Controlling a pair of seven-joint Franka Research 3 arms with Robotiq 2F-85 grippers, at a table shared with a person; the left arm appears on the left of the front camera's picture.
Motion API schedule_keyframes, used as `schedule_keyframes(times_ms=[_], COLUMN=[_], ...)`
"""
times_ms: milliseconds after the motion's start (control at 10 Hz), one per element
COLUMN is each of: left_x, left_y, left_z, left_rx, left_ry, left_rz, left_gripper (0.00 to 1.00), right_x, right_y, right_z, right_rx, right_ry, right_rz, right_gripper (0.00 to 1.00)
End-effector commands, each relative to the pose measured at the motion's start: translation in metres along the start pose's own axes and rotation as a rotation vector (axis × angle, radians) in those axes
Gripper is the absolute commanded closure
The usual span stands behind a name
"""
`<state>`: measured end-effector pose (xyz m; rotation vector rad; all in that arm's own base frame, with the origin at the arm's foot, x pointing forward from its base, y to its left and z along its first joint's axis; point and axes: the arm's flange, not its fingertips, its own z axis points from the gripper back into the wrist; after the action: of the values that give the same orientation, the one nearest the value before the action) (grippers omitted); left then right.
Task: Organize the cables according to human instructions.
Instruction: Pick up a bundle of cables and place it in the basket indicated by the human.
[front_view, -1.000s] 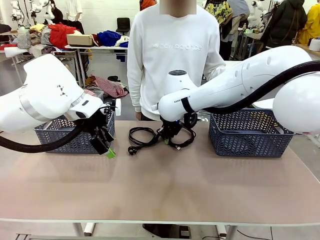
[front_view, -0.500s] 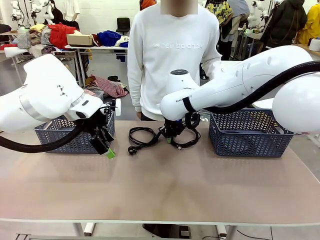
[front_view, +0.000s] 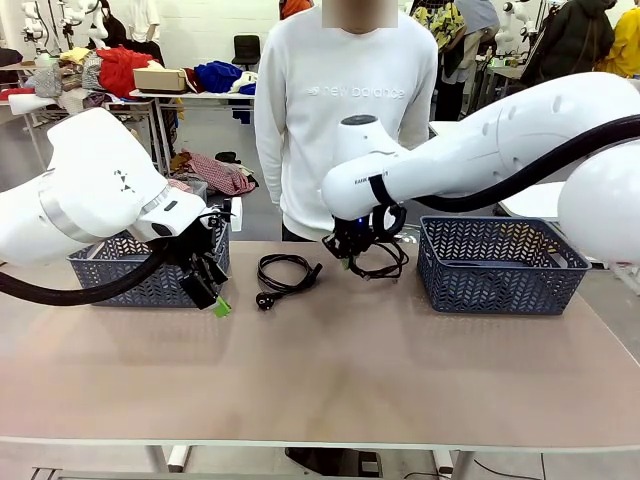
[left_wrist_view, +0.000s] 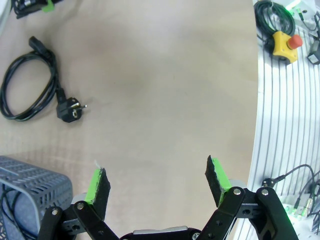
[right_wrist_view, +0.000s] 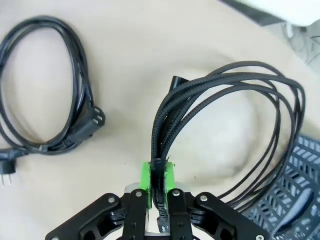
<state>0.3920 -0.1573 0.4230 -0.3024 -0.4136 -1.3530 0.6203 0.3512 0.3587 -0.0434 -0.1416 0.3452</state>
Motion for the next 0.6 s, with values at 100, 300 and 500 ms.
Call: schedule_keyframes(times_ms=[100, 300, 500], left_x=[-0.002, -0.002, -0.002], left_y=[0.0, 0.0, 0.0], left_z=[0.002, 0.002, 0.002], left_rx=[-0.006, -0.006, -0.006], left_ry=[0.001, 0.001, 0.001], left_rz=[0.006, 0.006, 0.006], left_gripper=[0.0, 0.0, 0.0], right_x=[0.0, -0.005, -0.012], right_y=[-0.009, -0.017, -0.029], right_z=[0.048, 0.083, 0.113], right_rx=[0.024, 0.116, 0.167], right_ry=[-0.002, 0.0, -0.005], right_rz=[0.154, 0.347, 0.515], right_gripper=[1.0, 1.0, 1.0])
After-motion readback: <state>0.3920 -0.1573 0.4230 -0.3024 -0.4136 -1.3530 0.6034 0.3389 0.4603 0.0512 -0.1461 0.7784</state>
